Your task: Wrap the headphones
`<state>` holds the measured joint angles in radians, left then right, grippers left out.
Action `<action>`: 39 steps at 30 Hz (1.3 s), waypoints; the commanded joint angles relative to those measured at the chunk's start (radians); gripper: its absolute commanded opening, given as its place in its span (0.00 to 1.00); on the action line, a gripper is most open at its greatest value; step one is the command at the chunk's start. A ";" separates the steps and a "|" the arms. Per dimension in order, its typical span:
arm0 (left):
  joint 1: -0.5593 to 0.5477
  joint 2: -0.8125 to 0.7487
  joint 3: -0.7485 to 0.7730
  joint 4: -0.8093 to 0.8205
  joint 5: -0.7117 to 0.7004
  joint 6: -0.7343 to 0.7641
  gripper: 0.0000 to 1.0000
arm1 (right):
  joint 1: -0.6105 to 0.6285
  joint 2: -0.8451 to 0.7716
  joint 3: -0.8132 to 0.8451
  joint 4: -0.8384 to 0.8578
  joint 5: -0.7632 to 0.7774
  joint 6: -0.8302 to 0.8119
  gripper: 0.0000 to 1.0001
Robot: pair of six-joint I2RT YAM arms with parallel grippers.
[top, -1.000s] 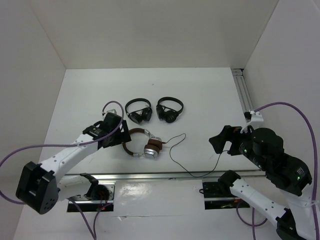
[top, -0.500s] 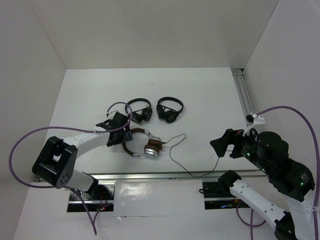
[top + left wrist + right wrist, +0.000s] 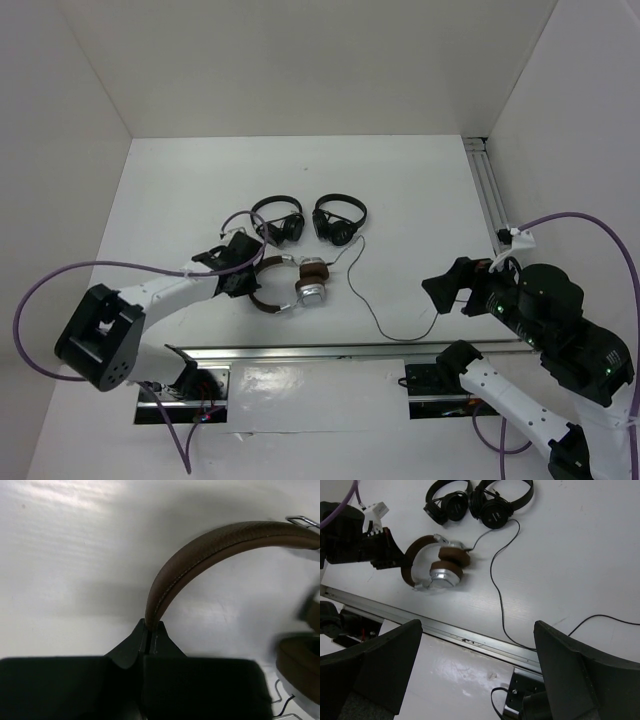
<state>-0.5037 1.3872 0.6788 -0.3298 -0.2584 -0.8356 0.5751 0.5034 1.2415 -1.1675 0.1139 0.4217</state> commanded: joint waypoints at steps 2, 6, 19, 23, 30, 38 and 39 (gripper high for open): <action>-0.071 -0.161 0.039 -0.169 0.083 0.019 0.00 | -0.008 0.017 0.023 0.087 -0.049 -0.011 1.00; -0.102 -0.302 0.135 -0.265 0.174 0.059 0.00 | -0.008 -0.003 -0.039 0.195 -0.074 -0.011 1.00; -0.111 -0.427 0.763 -0.695 -0.089 0.121 0.00 | -0.008 -0.094 -0.362 0.735 -0.269 -0.097 1.00; -0.111 -0.369 0.961 -0.759 -0.111 0.148 0.00 | -0.008 -0.060 -0.445 0.870 -0.281 -0.077 0.98; -0.111 -0.358 1.056 -0.781 -0.079 0.148 0.00 | -0.008 0.032 -0.563 1.083 -0.330 -0.067 0.89; -0.111 -0.358 1.045 -0.779 -0.071 0.148 0.00 | -0.008 0.067 -0.652 1.236 -0.387 -0.038 0.65; -0.111 -0.358 1.045 -0.779 -0.071 0.148 0.00 | -0.008 0.081 -0.675 1.250 -0.387 -0.038 0.59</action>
<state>-0.6136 1.0473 1.6974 -1.1740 -0.3401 -0.6811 0.5732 0.5789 0.6018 -0.0658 -0.2527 0.3706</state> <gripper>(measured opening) 0.060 0.618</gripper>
